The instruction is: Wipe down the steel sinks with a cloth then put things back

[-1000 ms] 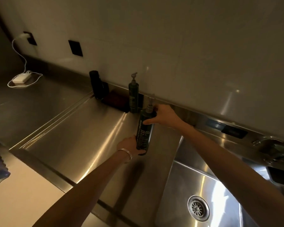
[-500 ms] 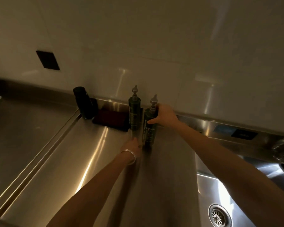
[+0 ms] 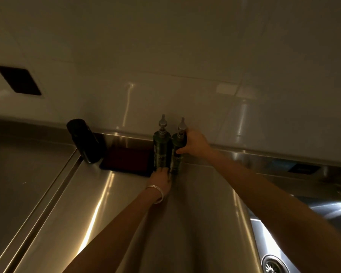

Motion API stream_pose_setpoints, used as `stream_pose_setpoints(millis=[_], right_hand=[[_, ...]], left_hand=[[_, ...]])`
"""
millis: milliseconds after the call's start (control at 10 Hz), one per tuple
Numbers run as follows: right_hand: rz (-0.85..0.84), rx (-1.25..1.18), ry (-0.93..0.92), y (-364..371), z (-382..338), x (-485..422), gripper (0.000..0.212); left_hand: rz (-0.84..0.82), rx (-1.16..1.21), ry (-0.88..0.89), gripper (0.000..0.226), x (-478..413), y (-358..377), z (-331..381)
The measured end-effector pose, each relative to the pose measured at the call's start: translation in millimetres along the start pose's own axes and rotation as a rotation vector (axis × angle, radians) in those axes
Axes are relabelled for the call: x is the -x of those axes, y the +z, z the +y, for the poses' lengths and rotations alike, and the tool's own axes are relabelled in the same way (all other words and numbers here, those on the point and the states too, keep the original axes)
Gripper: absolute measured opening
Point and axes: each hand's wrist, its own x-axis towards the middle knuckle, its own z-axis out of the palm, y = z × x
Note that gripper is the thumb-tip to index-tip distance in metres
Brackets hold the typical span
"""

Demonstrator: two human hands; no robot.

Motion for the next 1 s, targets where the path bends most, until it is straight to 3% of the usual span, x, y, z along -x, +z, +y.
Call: stream_pose_setpoints(millis=[100,200,300,400,500,700,900,1000], right_hand=[[0.016,-0.025,0.024,3,3,-4,0.076],[-0.002,-0.016,0.016,2,4,-8,0.079],[-0.014,0.006,0.012,0,3,-11,0.081],[-0.018,0.025,0.012,1,3,-13,0.081],[-0.031,0.040,0.020,0,3,-15,0.082],[-0.016,0.008,0.019,1,6,-15,0.083],[0.008,-0.096,0.045,4,3,-8,0.085],[-0.005,-0.121,0.023,6,2,2,0.097]], left_hand=[[0.097,-0.002,-0.062,0.039,-2,-8,-4],[0.305,0.144,-0.148,0.039,-7,-23,-13],[0.333,0.341,-0.099,0.064,-21,-37,-17],[0.289,0.454,-0.029,0.076,-36,-40,-17],[0.310,0.523,-0.029,0.064,-44,-38,-16],[0.359,0.539,0.002,0.067,-50,-35,-18],[0.277,0.490,0.016,0.067,-53,-43,-19],[0.257,0.482,-0.037,0.073,-48,-45,-12]])
